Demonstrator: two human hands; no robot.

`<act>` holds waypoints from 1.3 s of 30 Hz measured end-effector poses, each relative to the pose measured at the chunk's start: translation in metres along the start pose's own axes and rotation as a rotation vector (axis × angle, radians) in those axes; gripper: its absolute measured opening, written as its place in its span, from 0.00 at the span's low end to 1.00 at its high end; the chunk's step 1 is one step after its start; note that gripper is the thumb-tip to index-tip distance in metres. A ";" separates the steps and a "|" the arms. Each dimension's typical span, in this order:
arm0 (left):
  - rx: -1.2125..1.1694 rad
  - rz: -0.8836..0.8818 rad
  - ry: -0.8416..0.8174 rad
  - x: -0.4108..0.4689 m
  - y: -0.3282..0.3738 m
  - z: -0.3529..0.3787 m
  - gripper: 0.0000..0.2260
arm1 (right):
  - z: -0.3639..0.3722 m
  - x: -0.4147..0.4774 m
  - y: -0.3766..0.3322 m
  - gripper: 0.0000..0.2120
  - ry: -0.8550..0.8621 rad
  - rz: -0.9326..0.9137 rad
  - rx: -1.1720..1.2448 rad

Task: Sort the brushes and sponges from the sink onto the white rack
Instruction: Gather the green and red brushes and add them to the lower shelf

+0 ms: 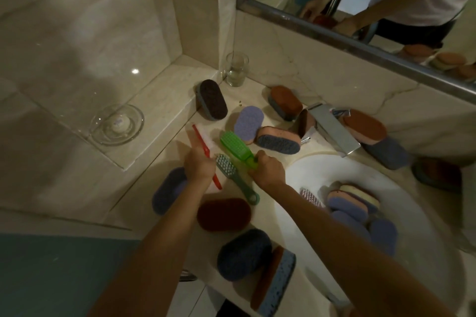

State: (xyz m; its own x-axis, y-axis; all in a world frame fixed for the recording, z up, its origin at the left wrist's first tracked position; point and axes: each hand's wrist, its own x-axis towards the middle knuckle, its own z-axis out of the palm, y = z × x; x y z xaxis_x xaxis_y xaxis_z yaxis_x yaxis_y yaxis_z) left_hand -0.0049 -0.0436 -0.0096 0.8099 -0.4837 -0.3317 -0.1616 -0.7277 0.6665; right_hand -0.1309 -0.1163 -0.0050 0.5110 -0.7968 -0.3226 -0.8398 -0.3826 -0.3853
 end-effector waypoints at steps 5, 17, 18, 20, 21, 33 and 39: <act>-0.145 0.010 0.136 -0.012 0.012 -0.019 0.11 | -0.027 -0.021 0.009 0.18 0.107 -0.040 0.050; -0.076 0.338 -0.325 -0.162 0.074 0.046 0.08 | -0.087 -0.147 0.156 0.15 0.388 0.280 0.197; -0.066 0.354 -0.373 -0.175 0.080 0.060 0.08 | -0.089 -0.160 0.174 0.16 0.407 0.299 0.214; -0.026 0.417 -0.462 -0.201 0.092 0.087 0.08 | -0.091 -0.186 0.209 0.16 0.444 0.341 0.254; -0.004 0.461 -0.501 -0.214 0.097 0.100 0.08 | -0.092 -0.199 0.226 0.15 0.463 0.364 0.266; 0.158 0.712 -0.858 -0.366 0.150 0.224 0.09 | -0.112 -0.308 0.379 0.10 0.680 0.663 0.404; 0.154 0.667 -0.822 -0.408 0.202 0.279 0.11 | -0.149 -0.297 0.446 0.14 0.710 0.725 0.416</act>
State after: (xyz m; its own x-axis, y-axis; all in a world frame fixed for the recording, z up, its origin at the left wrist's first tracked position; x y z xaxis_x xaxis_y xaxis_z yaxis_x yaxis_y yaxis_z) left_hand -0.5256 -0.1291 0.0741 -0.0874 -0.9442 -0.3177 -0.5478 -0.2208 0.8069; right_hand -0.6847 -0.1204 0.0481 -0.4136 -0.9078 -0.0705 -0.7025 0.3674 -0.6095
